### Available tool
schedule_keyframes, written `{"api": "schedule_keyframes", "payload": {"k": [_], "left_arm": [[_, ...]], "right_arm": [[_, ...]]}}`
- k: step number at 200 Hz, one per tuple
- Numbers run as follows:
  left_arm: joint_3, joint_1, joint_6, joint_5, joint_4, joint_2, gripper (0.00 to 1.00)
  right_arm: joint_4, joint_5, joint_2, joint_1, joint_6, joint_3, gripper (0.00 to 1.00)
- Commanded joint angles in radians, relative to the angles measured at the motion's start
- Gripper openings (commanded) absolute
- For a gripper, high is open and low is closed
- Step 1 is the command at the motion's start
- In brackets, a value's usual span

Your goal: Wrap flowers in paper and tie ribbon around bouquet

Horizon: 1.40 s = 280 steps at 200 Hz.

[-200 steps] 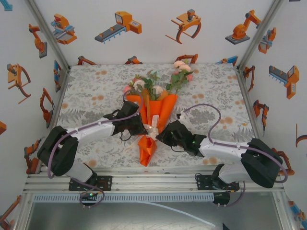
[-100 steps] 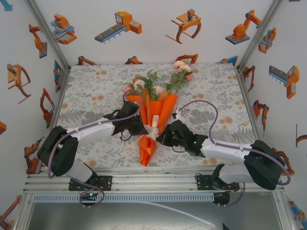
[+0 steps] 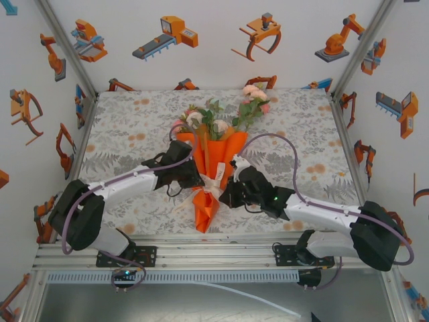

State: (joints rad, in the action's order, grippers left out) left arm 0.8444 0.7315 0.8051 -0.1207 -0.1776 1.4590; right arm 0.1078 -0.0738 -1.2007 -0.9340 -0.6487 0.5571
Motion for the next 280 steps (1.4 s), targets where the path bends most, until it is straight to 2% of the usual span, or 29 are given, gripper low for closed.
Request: {"api": "schedule_keyframes", "payload": {"k": [1, 18, 39, 52, 96, 146, 176, 196, 230, 256, 280], "left_arm": [[0.057, -0.004, -0.068, 0.016, -0.048, -0.065, 0.23], [0.092, -0.004, -0.132, 0.067, -0.095, -0.114, 0.28], [0.157, -0.004, -0.205, 0.137, -0.134, -0.153, 0.3], [0.212, -0.003, -0.23, 0.138, -0.129, -0.143, 0.3], [0.422, 0.008, -0.256, 0.071, -0.106, 0.1, 0.31], [0.565, 0.012, -0.255, -0.06, -0.164, 0.324, 0.52], [0.595, 0.025, -0.253, -0.064, -0.236, 0.39, 0.55], [0.614, 0.029, -0.252, -0.097, -0.274, 0.426, 0.5], [0.61, 0.028, -0.234, -0.108, -0.278, 0.412, 0.2], [0.603, 0.018, -0.211, -0.084, -0.286, 0.345, 0.02], [0.531, -0.021, -0.153, -0.036, -0.28, 0.229, 0.0]], "right_arm": [[-0.038, 0.048, 0.013, -0.006, 0.069, 0.031, 0.0], [-0.032, 0.048, 0.006, -0.006, 0.071, 0.033, 0.0], [-0.028, 0.052, 0.01, -0.006, 0.071, 0.032, 0.0], [-0.024, 0.058, 0.015, -0.006, 0.07, 0.031, 0.0], [-0.02, 0.08, 0.025, -0.006, 0.062, 0.03, 0.0], [-0.028, 0.091, 0.042, -0.004, 0.064, 0.025, 0.0], [-0.031, 0.097, 0.046, -0.004, 0.057, 0.024, 0.0], [-0.03, 0.098, 0.046, -0.005, 0.055, 0.023, 0.0], [-0.041, 0.116, 0.042, -0.005, 0.052, 0.028, 0.0], [-0.078, 0.16, 0.047, -0.003, 0.045, 0.022, 0.0], [-0.125, 0.215, 0.092, 0.008, -0.001, -0.014, 0.0]]}}
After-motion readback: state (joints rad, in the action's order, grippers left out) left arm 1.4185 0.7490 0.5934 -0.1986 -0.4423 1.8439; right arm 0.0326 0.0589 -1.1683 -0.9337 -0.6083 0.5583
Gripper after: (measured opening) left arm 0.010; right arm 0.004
